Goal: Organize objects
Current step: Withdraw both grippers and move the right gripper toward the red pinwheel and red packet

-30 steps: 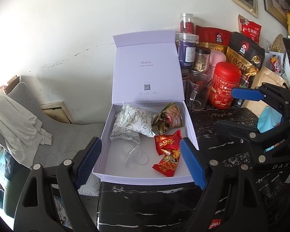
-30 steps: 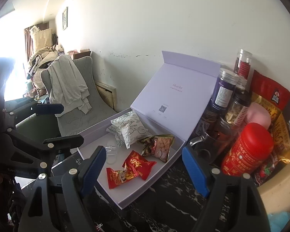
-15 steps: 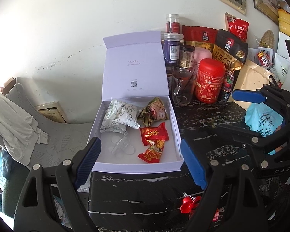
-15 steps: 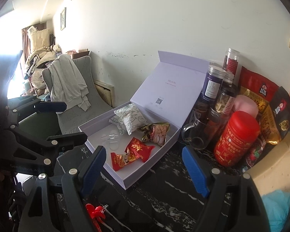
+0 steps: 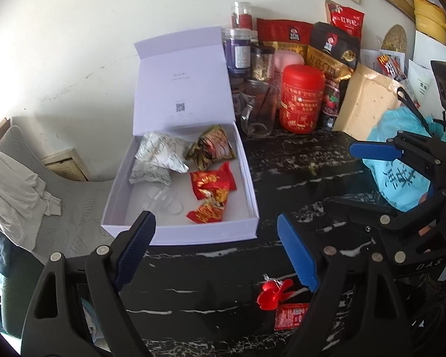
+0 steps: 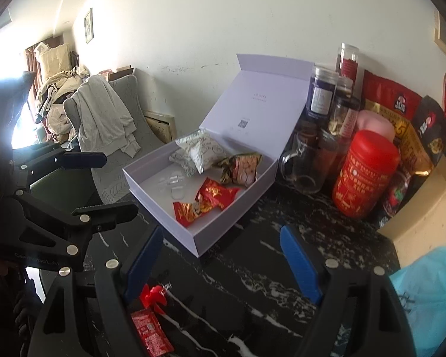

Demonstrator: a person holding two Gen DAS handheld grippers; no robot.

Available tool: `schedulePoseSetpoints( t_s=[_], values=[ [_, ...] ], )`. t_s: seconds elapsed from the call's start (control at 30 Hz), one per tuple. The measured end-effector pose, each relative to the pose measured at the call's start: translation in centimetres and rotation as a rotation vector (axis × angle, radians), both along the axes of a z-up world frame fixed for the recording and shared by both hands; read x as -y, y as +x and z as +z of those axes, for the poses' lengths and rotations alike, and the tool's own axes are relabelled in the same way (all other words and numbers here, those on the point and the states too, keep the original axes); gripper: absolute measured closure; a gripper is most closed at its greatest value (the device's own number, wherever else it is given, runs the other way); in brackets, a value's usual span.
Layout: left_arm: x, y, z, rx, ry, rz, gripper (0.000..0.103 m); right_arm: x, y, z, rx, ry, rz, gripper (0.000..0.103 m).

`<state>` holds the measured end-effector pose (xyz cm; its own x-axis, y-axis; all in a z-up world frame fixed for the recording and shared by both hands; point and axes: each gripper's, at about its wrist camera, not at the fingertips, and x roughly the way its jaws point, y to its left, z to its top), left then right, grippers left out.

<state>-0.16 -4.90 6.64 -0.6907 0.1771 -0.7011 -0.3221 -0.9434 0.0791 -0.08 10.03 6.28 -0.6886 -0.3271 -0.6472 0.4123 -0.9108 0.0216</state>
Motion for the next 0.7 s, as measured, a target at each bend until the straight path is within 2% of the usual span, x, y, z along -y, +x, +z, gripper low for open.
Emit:
schedulePoseSetpoints(
  t_s=[0.57, 0.7],
  values=[
    [-1.2, 1.7, -5.4, 0.129, -0.011, -0.052, 0.019, -0.1, 3.3, -5.1, 0.115, -0.001, 0.014, 0.021],
    [-1.4, 2.1, -6.5, 0.15, -0.018, -0.067, 0.019, 0.3, 4.1, -6.5, 0.144, 0.002, 0.051, 0.021]
  ],
)
